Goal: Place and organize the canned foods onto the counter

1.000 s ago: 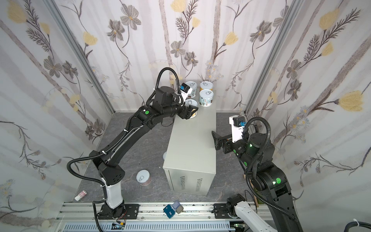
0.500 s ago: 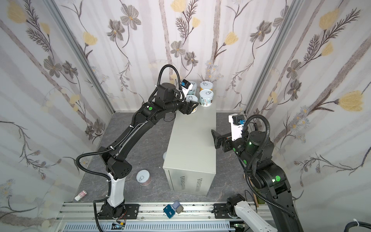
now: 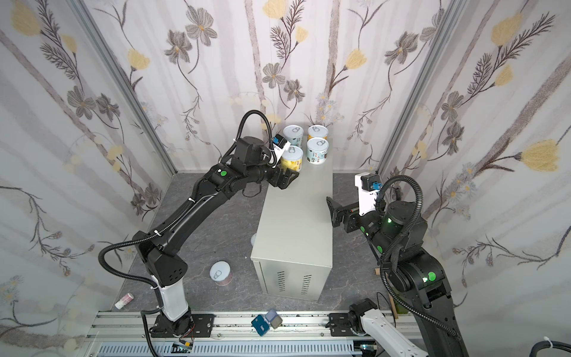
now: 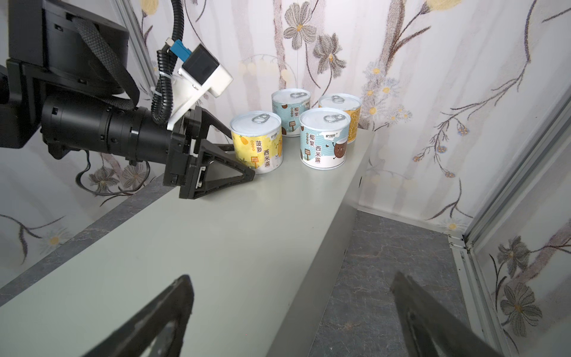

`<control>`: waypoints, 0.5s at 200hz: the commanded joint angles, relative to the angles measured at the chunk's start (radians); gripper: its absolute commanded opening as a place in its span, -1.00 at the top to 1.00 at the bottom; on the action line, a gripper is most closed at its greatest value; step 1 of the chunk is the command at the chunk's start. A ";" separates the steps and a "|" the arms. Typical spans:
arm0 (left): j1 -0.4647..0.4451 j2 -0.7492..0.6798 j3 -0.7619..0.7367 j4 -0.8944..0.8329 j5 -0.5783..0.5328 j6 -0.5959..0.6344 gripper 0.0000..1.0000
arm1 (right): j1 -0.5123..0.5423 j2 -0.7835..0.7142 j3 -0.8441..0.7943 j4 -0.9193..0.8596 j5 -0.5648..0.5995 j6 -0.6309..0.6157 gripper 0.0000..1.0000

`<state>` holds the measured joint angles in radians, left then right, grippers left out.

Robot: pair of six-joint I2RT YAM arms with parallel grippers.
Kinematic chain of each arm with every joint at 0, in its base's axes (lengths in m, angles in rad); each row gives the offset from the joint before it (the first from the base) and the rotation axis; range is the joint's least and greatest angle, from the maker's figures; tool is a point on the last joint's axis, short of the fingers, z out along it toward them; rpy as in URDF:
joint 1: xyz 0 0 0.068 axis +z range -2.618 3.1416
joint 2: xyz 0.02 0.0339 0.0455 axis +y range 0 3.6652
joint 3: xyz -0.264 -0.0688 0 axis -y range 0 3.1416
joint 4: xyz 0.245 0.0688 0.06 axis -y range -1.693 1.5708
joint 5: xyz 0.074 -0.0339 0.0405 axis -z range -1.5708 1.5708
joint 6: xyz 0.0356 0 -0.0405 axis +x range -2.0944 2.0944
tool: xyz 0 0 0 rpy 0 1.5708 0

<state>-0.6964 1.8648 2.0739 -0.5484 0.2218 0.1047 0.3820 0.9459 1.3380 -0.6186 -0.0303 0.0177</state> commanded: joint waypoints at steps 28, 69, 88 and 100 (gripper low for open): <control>0.004 -0.024 -0.077 0.156 -0.010 -0.018 -0.74 | 0.001 0.008 0.014 0.038 0.002 0.011 -0.99; 0.012 -0.014 -0.080 0.203 -0.013 -0.036 -0.68 | 0.001 -0.001 0.009 0.037 0.007 0.014 -0.99; 0.013 -0.008 -0.076 0.217 -0.030 -0.042 -0.67 | 0.001 -0.002 0.008 0.034 0.008 0.013 -0.99; 0.015 -0.005 -0.076 0.226 -0.038 -0.047 -0.68 | 0.000 -0.003 0.005 0.033 0.009 0.012 -0.99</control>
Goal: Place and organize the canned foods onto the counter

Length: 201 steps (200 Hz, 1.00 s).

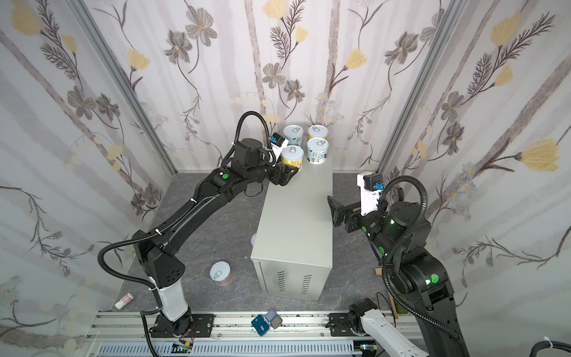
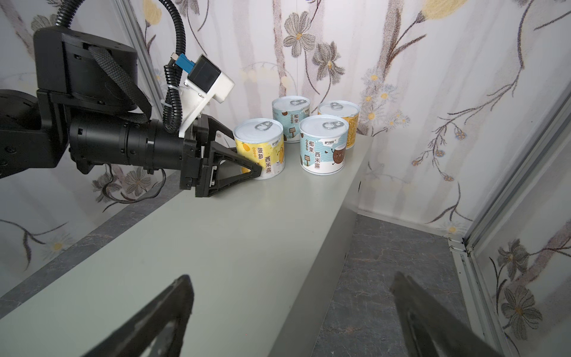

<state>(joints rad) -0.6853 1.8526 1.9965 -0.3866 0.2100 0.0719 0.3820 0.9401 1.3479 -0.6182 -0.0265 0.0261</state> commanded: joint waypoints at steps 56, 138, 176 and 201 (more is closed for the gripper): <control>0.013 0.043 0.037 0.073 -0.035 -0.030 -0.51 | 0.000 -0.011 -0.014 0.030 0.014 0.001 -0.99; 0.023 0.100 0.111 0.052 -0.030 -0.029 -0.53 | 0.001 -0.022 -0.028 0.024 0.016 -0.006 -0.99; 0.027 0.108 0.117 0.048 -0.037 -0.028 -0.53 | 0.001 -0.023 -0.027 0.022 0.019 -0.009 -0.99; 0.030 0.112 0.119 0.045 -0.034 -0.028 -0.53 | 0.000 -0.021 -0.026 0.022 0.017 -0.010 -0.99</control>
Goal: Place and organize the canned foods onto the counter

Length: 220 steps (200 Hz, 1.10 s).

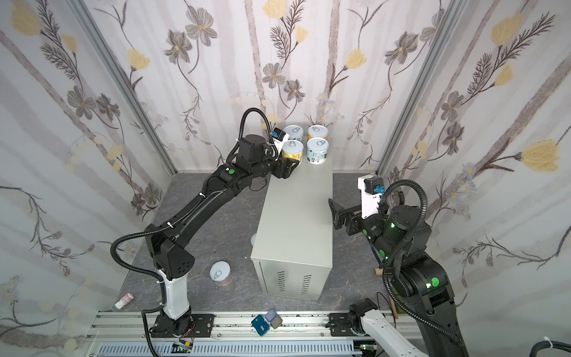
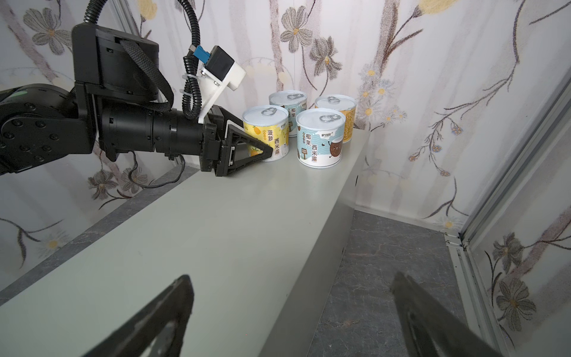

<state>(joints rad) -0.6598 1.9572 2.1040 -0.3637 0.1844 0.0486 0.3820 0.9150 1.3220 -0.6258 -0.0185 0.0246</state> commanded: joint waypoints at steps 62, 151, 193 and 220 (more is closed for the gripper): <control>0.009 0.023 0.033 0.017 -0.001 -0.009 -0.54 | -0.002 0.001 -0.004 0.029 0.012 -0.008 -0.99; 0.019 0.036 0.052 0.006 0.000 -0.009 -0.55 | 0.000 0.001 -0.006 0.029 0.014 -0.012 -0.99; 0.020 0.037 0.051 0.006 0.002 -0.007 -0.56 | 0.001 0.002 -0.007 0.031 0.015 -0.012 -0.99; 0.022 0.040 0.054 0.002 0.003 -0.007 -0.56 | 0.000 0.004 -0.010 0.032 0.016 -0.012 -0.99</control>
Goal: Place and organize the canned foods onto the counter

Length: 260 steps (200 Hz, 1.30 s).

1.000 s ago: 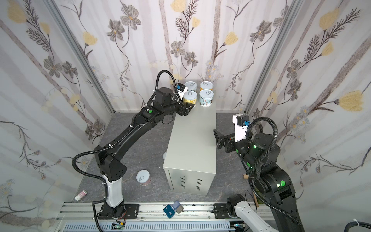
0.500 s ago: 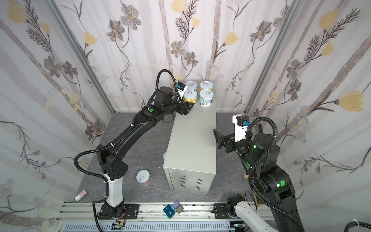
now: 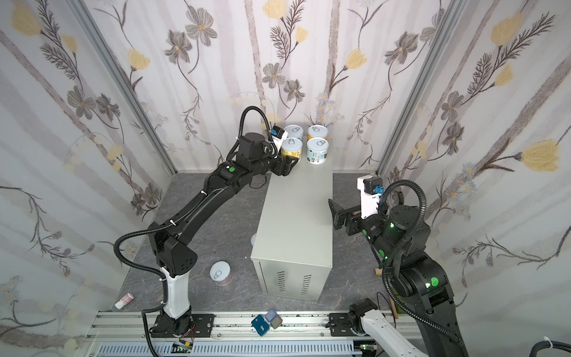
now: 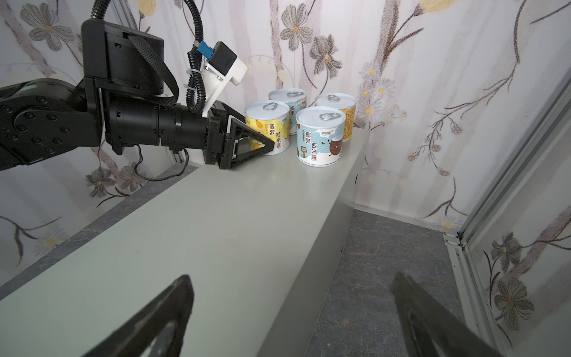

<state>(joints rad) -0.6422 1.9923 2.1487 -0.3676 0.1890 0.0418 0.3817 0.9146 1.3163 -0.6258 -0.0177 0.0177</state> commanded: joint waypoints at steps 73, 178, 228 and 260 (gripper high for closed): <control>0.008 0.009 0.014 0.003 0.004 0.000 -0.56 | 0.002 0.005 -0.008 0.037 0.013 -0.007 -0.99; 0.013 0.031 0.044 -0.007 0.010 0.001 -0.56 | 0.001 0.007 -0.007 0.037 0.015 -0.012 -0.99; 0.014 0.041 0.061 -0.014 0.021 -0.003 -0.56 | 0.001 0.006 -0.011 0.039 0.016 -0.013 -0.99; 0.015 0.046 0.068 -0.019 0.024 -0.002 -0.57 | 0.001 0.004 -0.013 0.038 0.016 -0.012 -0.99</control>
<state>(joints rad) -0.6296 2.0319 2.2074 -0.3882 0.2039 0.0406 0.3813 0.9165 1.3067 -0.6247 -0.0154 0.0166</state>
